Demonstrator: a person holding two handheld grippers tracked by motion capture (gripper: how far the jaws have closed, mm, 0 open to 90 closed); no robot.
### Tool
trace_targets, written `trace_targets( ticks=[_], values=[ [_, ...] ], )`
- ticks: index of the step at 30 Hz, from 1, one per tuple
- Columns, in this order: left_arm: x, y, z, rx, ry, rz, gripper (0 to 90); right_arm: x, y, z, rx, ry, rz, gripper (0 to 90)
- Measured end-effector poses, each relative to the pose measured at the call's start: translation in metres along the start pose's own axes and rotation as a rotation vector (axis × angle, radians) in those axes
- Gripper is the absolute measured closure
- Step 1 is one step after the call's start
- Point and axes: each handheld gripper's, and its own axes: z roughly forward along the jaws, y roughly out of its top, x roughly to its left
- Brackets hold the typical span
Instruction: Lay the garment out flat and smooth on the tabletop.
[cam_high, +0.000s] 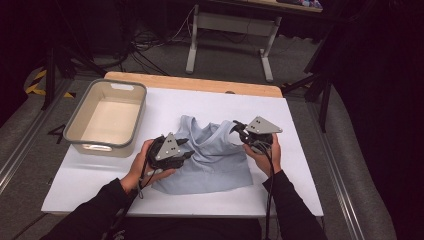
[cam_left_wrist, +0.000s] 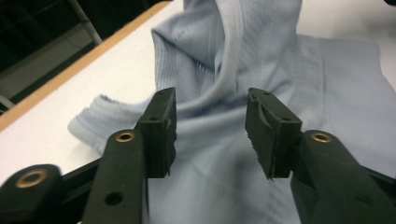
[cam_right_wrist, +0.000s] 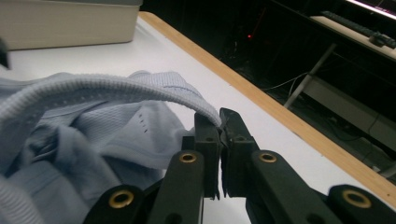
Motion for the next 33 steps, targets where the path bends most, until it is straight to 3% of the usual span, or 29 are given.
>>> trace_targets(
  ticks=[5,11,12,15,22,25,31,33],
  values=[
    [0.001,-0.012,-0.005,0.066,0.03,-0.007,45.6,-0.015,0.004,0.004,-0.011,-0.032,0.008,86.8],
    [0.004,-0.023,-0.005,0.119,0.012,-0.026,40.9,-0.031,0.009,0.005,-0.031,-0.07,0.03,85.9],
    [0.004,-0.027,-0.003,0.146,0.008,-0.03,40.0,-0.033,0.009,0.006,-0.031,-0.075,0.038,85.2],
    [0.005,-0.029,-0.002,0.172,0.003,-0.033,41.0,-0.038,0.006,0.009,-0.013,-0.091,0.048,82.4],
    [0.007,-0.029,-0.003,0.149,0.013,-0.064,42.1,-0.048,-0.009,0.018,0.059,-0.086,0.135,68.5],
    [0.01,-0.028,-0.004,0.131,0.019,-0.074,41.6,-0.049,-0.013,0.02,0.099,-0.087,0.142,59.0],
    [0.014,-0.025,-0.007,0.106,0.033,-0.099,40.5,-0.051,-0.023,0.007,0.107,-0.091,0.18,47.6],
    [0.016,-0.025,-0.009,0.097,0.042,-0.109,40.5,-0.052,-0.026,-0.003,0.098,-0.083,0.197,48.4]
  ],
)
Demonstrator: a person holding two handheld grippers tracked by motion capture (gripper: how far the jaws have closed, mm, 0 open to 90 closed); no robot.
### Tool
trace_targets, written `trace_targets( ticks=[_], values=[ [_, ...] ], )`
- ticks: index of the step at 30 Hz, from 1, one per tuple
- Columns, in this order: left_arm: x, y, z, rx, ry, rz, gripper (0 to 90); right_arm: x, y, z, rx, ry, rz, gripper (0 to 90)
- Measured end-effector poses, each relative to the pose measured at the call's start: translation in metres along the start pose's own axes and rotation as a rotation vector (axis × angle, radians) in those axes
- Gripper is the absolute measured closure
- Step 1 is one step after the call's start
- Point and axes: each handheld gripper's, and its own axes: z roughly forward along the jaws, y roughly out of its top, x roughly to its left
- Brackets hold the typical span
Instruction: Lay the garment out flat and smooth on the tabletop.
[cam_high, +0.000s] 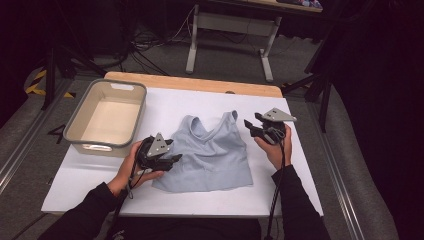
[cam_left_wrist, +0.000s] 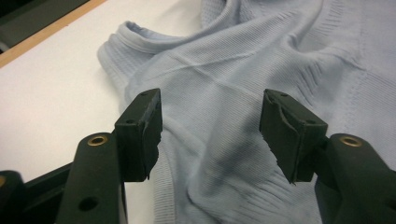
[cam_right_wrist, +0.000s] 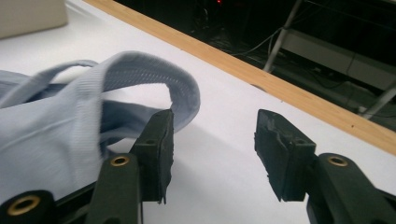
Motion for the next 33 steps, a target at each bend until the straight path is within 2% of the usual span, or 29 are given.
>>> trace_targets(
  ticks=[2,6,7,8,10,12,14,21,23,28,30,33],
  values=[
    [0.003,0.0,-0.002,-0.005,0.011,-0.015,40.9,0.0,-0.003,-0.007,-0.007,0.015,0.012,48.9],
    [0.009,0.001,-0.007,-0.019,0.025,-0.046,45.0,0.007,-0.007,-0.019,-0.017,0.099,0.029,51.9],
    [0.01,0.002,-0.008,-0.019,0.046,-0.048,45.6,0.009,-0.008,-0.021,-0.02,0.117,0.028,52.3],
    [0.011,0.002,-0.008,-0.016,0.048,-0.051,48.2,0.012,-0.008,-0.023,-0.026,0.148,0.027,52.4],
    [0.013,0.002,-0.005,-0.005,0.052,-0.06,50.4,0.016,-0.007,-0.025,-0.029,0.173,0.03,52.4],
    [0.014,0.0,0.0,0.015,0.038,-0.065,55.6,0.021,-0.006,-0.025,-0.029,0.195,0.021,52.0],
    [0.016,0.0,0.004,0.014,0.032,-0.073,56.0,0.024,-0.004,-0.024,-0.03,0.204,0.017,51.4],
    [0.024,0.017,0.011,-0.032,0.071,-0.099,56.9,0.03,0.009,-0.009,-0.037,0.212,0.013,48.7],
    [0.029,0.022,0.017,-0.025,0.084,-0.106,55.9,0.03,0.016,-0.003,-0.033,0.216,0.024,47.2],
    [0.042,0.027,0.034,-0.005,0.101,-0.136,52.9,0.027,0.032,0.008,-0.035,0.189,0.049,43.3],
    [0.047,0.028,0.04,0.016,0.116,-0.14,51.8,0.026,0.036,0.015,-0.008,0.178,0.051,43.5],
    [0.055,0.029,0.048,0.032,0.118,-0.176,51.4,0.024,0.037,0.026,0.039,0.185,0.078,44.8]
  ],
)
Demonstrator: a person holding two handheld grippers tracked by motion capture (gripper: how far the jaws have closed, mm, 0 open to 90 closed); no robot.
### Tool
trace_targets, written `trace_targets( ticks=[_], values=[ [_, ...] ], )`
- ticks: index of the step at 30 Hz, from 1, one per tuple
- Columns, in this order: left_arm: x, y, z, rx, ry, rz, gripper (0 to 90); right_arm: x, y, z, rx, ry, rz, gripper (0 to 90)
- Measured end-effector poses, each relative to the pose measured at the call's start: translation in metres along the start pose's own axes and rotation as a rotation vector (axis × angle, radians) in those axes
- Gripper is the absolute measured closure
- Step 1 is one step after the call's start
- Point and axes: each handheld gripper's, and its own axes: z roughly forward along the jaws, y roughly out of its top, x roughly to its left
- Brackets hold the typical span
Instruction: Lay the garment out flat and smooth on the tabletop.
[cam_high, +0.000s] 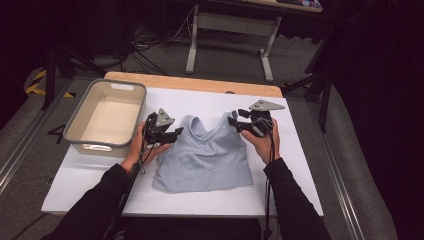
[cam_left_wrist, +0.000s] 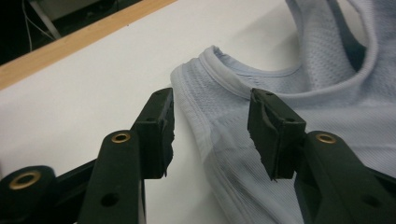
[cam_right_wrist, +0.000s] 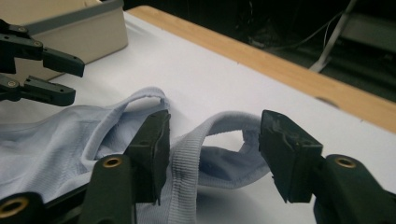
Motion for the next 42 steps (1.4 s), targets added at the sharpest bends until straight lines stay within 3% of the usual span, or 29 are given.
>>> trace_targets(
  ticks=[4,10,14,16,20,27,29,31,34,35,38,42],
  values=[
    [0.005,0.003,0.011,0.017,-0.003,-0.023,48.2,-0.003,-0.002,0.01,0.052,-0.006,0.028,48.7],
    [0.014,0.006,0.029,0.074,-0.014,-0.042,43.7,-0.01,-0.009,0.02,0.104,0.033,0.073,64.3],
    [0.024,0.006,0.043,0.126,-0.026,-0.072,40.3,-0.009,-0.011,0.023,0.122,0.046,0.054,76.1],
    [0.025,0.006,0.047,0.135,-0.017,-0.066,39.0,-0.007,-0.013,0.024,0.127,0.046,0.038,80.0],
    [0.025,0.003,0.057,0.178,-0.022,-0.041,35.8,-0.007,-0.014,0.024,0.119,0.052,0.029,81.2],
    [0.026,0.006,0.065,0.184,-0.042,-0.05,36.8,-0.006,-0.017,0.02,0.094,0.046,0.011,82.9],
    [0.026,0.006,0.066,0.184,-0.05,-0.059,39.0,-0.006,-0.018,0.019,0.086,0.043,0.011,83.4],
    [0.027,0.006,0.067,0.184,-0.088,-0.074,44.0,-0.006,-0.019,0.018,0.079,0.048,0.015,83.6],
    [0.027,0.006,0.067,0.18,-0.115,-0.074,56.9,-0.006,-0.021,0.016,0.075,0.049,0.012,83.7],
    [0.027,0.006,0.067,0.184,-0.148,-0.073,62.5,-0.005,-0.022,0.016,0.074,0.047,0.012,83.5],
    [0.026,0.007,0.067,0.185,-0.182,-0.053,73.3,-0.005,-0.022,0.014,0.078,0.041,0.0,81.4],
    [0.023,0.009,0.066,0.189,-0.18,-0.027,82.6,-0.005,-0.021,0.014,0.08,0.029,-0.007,72.9]
  ],
)
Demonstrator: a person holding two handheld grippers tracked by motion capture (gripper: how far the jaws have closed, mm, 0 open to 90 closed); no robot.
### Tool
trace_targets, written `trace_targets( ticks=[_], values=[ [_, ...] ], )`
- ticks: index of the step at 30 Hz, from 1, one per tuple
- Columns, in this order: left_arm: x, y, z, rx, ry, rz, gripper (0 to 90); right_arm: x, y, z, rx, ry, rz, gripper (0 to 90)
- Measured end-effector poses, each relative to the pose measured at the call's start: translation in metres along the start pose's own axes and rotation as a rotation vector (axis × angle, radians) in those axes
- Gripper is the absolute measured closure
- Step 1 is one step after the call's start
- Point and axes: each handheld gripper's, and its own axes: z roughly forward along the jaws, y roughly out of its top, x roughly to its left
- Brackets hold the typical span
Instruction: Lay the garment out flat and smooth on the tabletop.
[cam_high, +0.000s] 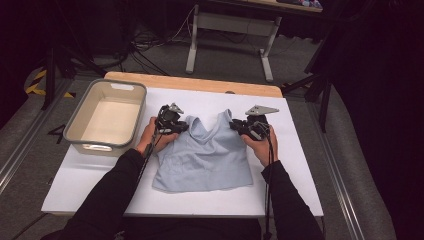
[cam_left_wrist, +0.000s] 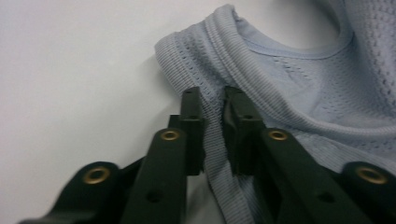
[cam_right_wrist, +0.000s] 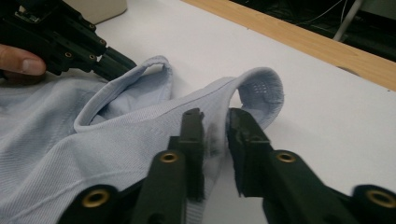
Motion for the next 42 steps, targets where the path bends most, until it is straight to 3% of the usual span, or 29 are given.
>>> trace_targets(
  ticks=[3,4,6,8,10,19,22,26,27,29,33,35,39,42],
  values=[
    [-0.005,0.002,-0.002,0.006,0.034,0.033,84.4,0.001,0.002,0.001,0.002,-0.017,-0.004,60.3],
    [-0.005,0.002,-0.005,-0.018,0.05,0.045,85.3,0.001,0.004,0.003,0.011,-0.018,0.0,56.1],
    [-0.005,0.002,-0.007,-0.033,0.056,0.044,85.7,0.0,0.005,0.005,0.011,-0.025,0.008,47.8],
    [-0.005,0.003,-0.012,-0.054,0.078,0.04,85.7,-0.001,0.007,0.007,0.016,-0.033,0.016,46.7],
    [-0.005,0.003,-0.017,-0.077,0.086,0.039,85.8,-0.004,0.012,0.011,0.033,-0.008,0.032,39.8],
    [-0.002,0.002,-0.022,-0.117,0.097,0.025,83.9,-0.008,0.024,0.028,0.091,-0.032,0.023,37.3],
    [-0.002,0.002,-0.022,-0.116,0.096,0.026,84.8,-0.011,0.026,0.035,0.105,-0.038,0.024,41.0],
    [-0.001,0.002,-0.018,-0.104,0.118,0.026,78.5,-0.013,0.029,0.046,0.15,-0.044,0.009,49.3],
    [0.0,0.002,-0.016,-0.101,0.125,0.021,71.6,-0.013,0.029,0.05,0.168,-0.049,0.009,53.2],
    [0.001,0.0,-0.012,-0.093,0.1,0.009,65.1,-0.012,0.028,0.054,0.181,-0.038,-0.004,65.2],
    [0.005,-0.002,-0.003,-0.068,0.113,-0.029,49.7,-0.01,0.027,0.055,0.193,-0.013,-0.01,79.5],
    [0.007,-0.003,0.001,-0.059,0.109,-0.039,46.9,-0.009,0.027,0.053,0.192,-0.005,-0.022,85.8],
    [0.008,0.0,0.004,-0.038,0.115,-0.044,38.6,-0.008,0.025,0.047,0.176,-0.004,-0.032,87.6],
    [0.009,0.002,0.006,-0.023,0.107,-0.046,37.6,-0.008,0.024,0.037,0.148,-0.008,-0.037,87.7]
  ],
)
